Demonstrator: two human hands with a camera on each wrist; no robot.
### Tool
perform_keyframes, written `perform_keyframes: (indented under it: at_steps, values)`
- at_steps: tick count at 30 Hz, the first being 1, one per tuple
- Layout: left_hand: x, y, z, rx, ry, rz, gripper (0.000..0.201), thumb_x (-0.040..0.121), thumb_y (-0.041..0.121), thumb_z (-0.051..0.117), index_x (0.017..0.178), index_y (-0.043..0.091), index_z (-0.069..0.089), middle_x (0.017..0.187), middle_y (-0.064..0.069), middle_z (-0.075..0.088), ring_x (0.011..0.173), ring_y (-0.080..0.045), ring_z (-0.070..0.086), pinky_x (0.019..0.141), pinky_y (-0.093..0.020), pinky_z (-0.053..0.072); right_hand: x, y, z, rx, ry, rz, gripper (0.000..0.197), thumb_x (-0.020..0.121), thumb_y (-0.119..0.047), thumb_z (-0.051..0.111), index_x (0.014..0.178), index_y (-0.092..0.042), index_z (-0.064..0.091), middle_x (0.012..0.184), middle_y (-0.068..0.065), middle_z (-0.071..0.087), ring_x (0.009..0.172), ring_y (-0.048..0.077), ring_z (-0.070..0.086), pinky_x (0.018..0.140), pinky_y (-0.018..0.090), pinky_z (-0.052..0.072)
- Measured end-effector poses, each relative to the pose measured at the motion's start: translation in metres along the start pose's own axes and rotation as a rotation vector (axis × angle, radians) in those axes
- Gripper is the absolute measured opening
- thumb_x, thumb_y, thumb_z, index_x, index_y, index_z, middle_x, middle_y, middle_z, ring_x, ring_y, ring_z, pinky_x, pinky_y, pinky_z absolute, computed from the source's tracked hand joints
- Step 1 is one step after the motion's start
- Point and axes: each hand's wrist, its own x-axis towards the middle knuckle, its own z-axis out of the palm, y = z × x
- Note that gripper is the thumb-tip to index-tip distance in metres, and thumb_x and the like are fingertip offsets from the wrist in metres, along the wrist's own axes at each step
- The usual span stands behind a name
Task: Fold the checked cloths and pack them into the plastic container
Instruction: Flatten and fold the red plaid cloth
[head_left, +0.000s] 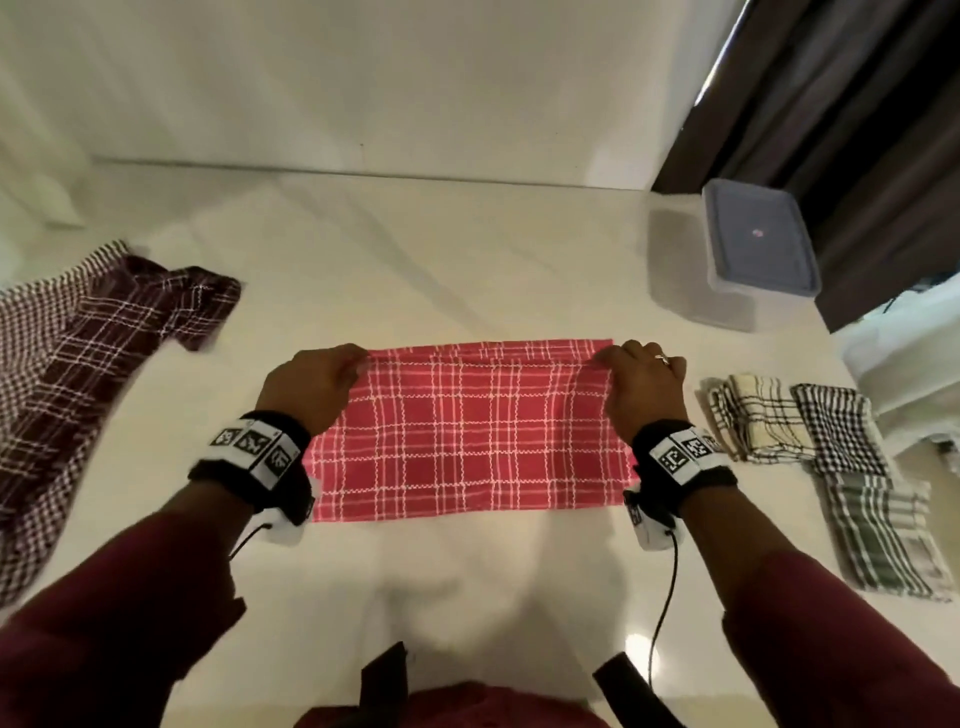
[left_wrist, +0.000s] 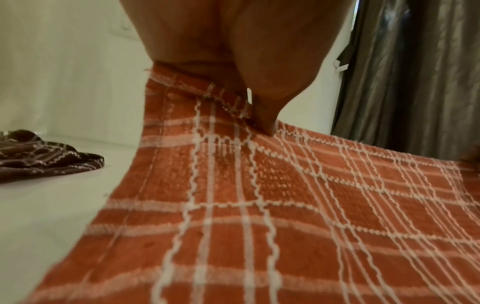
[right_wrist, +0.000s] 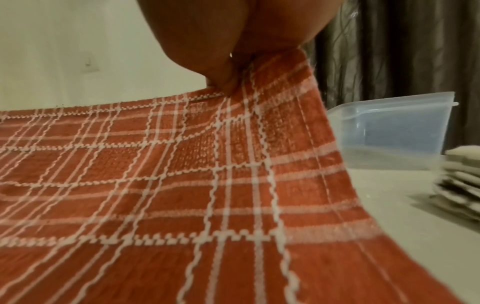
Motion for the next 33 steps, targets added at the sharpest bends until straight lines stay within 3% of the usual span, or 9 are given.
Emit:
perform_keyframes:
  at_steps: [8,11,14,17,20,23,25,29,33]
  values:
    - [0.074,-0.017,0.011,-0.018,-0.087,-0.058,0.032,0.096,0.043,0.046,0.120,0.029,0.064,0.115,-0.007,0.067,0.096,-0.032,0.064,0.084,-0.040,0.050,0.075,0.013,0.035,-0.054,-0.118,-0.021,0.025,0.084,-0.013,0.058,0.105,-0.025,0.061,0.096,-0.003,0.064,0.095,0.024,0.052,0.071,0.029,0.008]
    - [0.095,-0.026,0.025,-0.025,-0.115,-0.095,0.028,0.095,0.040,0.050,0.116,0.029,0.064,0.116,-0.006,0.066,0.106,-0.031,0.060,0.089,-0.041,0.049,0.093,0.015,0.056,-0.060,-0.247,-0.002,0.036,0.086,-0.012,0.053,0.119,-0.025,0.056,0.116,0.000,0.063,0.113,0.025,0.048,0.085,0.034,0.016]
    - [0.097,-0.035,0.047,0.181,-0.117,-0.062,0.043,0.088,0.028,0.059,0.130,0.022,0.053,0.134,-0.008,0.051,0.126,-0.031,0.044,0.106,-0.045,0.032,0.099,0.004,0.071,-0.016,-0.337,0.011,0.052,0.089,-0.021,0.040,0.141,-0.019,0.041,0.149,0.008,0.038,0.141,0.027,0.024,0.108,0.040,0.010]
    - [0.076,-0.033,0.060,0.137,0.020,0.037,0.066,0.079,0.032,0.067,0.138,0.015,0.044,0.149,-0.014,0.034,0.140,-0.035,0.025,0.113,-0.052,0.020,0.083,-0.031,0.079,0.051,-0.337,-0.014,0.070,0.093,-0.033,0.050,0.152,-0.018,0.015,0.160,0.010,0.001,0.147,0.029,-0.007,0.118,0.048,-0.004]
    - [0.046,-0.027,0.064,0.049,-0.189,0.158,0.100,0.073,0.050,0.072,0.151,0.019,0.017,0.159,-0.009,0.001,0.146,-0.031,0.002,0.117,-0.056,0.010,0.051,-0.096,0.082,0.208,-0.524,-0.226,0.103,0.082,-0.063,0.057,0.152,-0.025,-0.008,0.157,0.007,-0.018,0.143,0.029,-0.022,0.116,0.052,-0.010]
    - [0.027,-0.033,0.076,0.211,-0.465,0.156,0.139,0.058,0.070,0.072,0.146,0.021,-0.024,0.147,-0.004,-0.038,0.139,-0.026,-0.030,0.116,-0.050,-0.010,0.032,-0.148,0.101,0.188,-0.740,-0.428,0.128,0.065,-0.067,0.069,0.149,-0.025,-0.018,0.154,0.008,-0.028,0.139,0.030,-0.032,0.114,0.056,-0.014]
    - [0.023,-0.045,0.085,0.303,-0.533,0.135,0.150,0.049,0.080,0.068,0.140,0.021,-0.035,0.144,-0.008,-0.045,0.136,-0.031,-0.036,0.115,-0.054,-0.012,0.031,-0.160,0.115,0.114,-0.767,-0.488,0.137,0.059,-0.071,0.071,0.148,-0.024,-0.022,0.152,0.009,-0.033,0.136,0.031,-0.036,0.112,0.059,-0.016]
    - [0.024,-0.050,0.083,0.278,-0.538,0.122,0.160,0.029,0.091,0.059,0.139,0.027,-0.038,0.142,-0.003,-0.050,0.134,-0.028,-0.042,0.109,-0.050,-0.026,0.027,-0.140,0.120,0.057,-0.767,-0.468,0.143,0.048,-0.088,0.062,0.145,-0.032,-0.027,0.149,0.004,-0.041,0.132,0.030,-0.044,0.104,0.057,-0.028]
    - [0.026,-0.048,0.080,0.226,-0.514,0.139,0.163,0.023,0.094,0.059,0.137,0.033,-0.040,0.143,0.001,-0.049,0.132,-0.026,-0.044,0.103,-0.046,-0.034,0.026,-0.086,0.098,0.045,-0.770,-0.313,0.149,0.037,-0.091,0.064,0.141,-0.040,-0.031,0.146,-0.001,-0.045,0.132,0.031,-0.044,0.102,0.060,-0.028]
